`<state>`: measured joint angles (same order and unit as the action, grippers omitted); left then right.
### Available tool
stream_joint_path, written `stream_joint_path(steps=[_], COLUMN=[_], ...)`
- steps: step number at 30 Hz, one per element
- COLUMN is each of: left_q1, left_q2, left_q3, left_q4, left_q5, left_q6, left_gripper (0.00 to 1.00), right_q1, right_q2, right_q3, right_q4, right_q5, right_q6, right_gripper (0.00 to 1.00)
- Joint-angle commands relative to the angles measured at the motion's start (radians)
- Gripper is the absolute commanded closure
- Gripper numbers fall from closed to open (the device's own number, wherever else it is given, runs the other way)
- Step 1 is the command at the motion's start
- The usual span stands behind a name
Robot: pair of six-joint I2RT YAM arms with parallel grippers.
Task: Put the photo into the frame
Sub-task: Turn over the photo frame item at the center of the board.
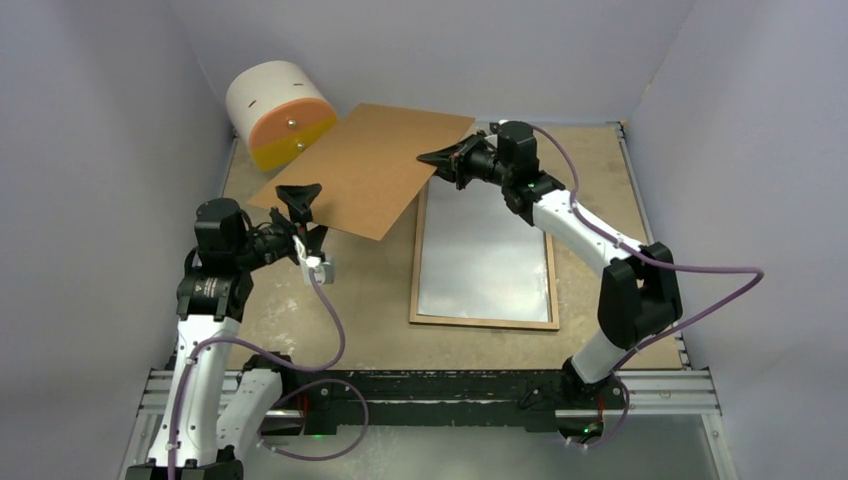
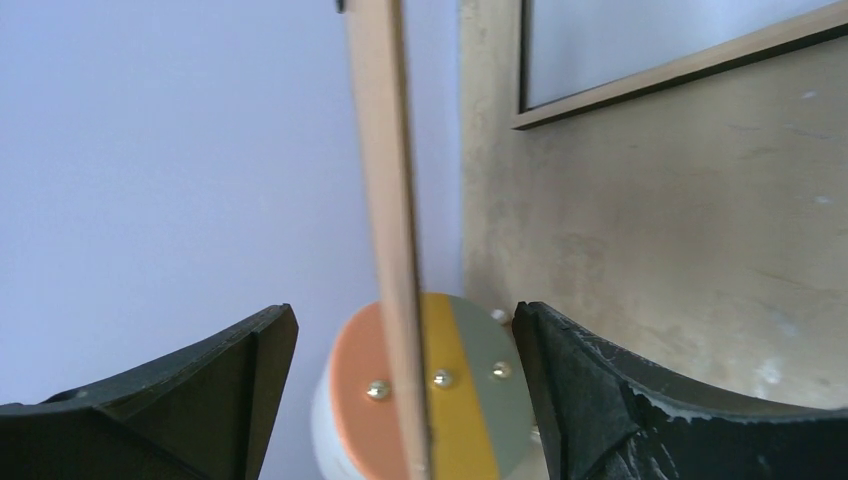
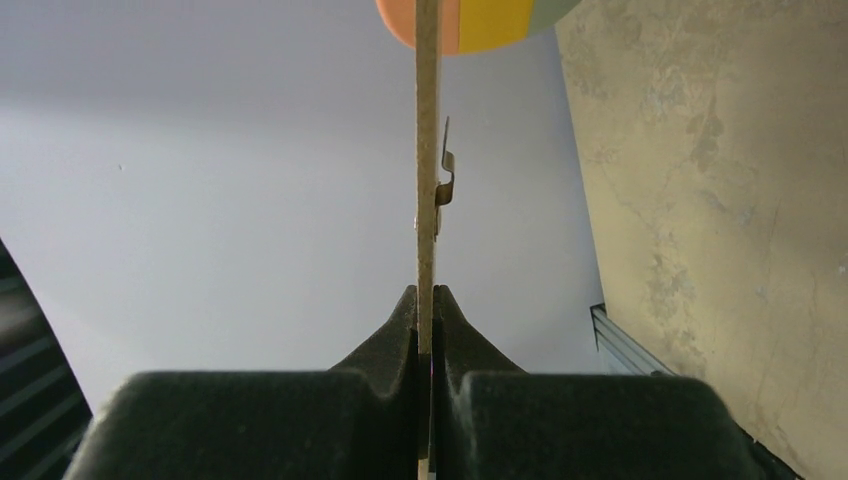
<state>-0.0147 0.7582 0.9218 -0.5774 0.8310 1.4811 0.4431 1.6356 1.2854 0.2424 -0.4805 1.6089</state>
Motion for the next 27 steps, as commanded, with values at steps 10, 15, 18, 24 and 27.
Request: stream_joint_path(steps=[10,15,18,24,27], left_q1=[-0.027,-0.031,-0.031,-0.031,-0.031], left_q2=[0.032,0.020,0.015,0.070,0.085], left_q3=[-0.009,0.005,0.033,0.210,0.263], left_q4=[0.144,0.141,0.130,-0.093,-0.180], left_q5=[0.024,0.019,0.018,0.016,0.013], left_q6=[0.100,0.114,0.101,0.104,0.106], left_gripper=[0.48,0.88,1.00,1.00,1.00], right_q1=[0.049,0.054,0.052,0.010,-0.010], right_q2=[-0.051,-0.039,-0.015,-0.039,-0.042], right_q3=[-0.051,-0.052,-0.016,0.079,0.180], right_q4=[0.143,0.172,0.145,-0.206,-0.495], right_q5=[-0.076,-0.123,-0.240,-0.373,-0.427], right_q6=[0.059,0.038,-0.056,-0.578,-0.930], right_gripper=[1.00,1.00,0.83,0.38,0.27])
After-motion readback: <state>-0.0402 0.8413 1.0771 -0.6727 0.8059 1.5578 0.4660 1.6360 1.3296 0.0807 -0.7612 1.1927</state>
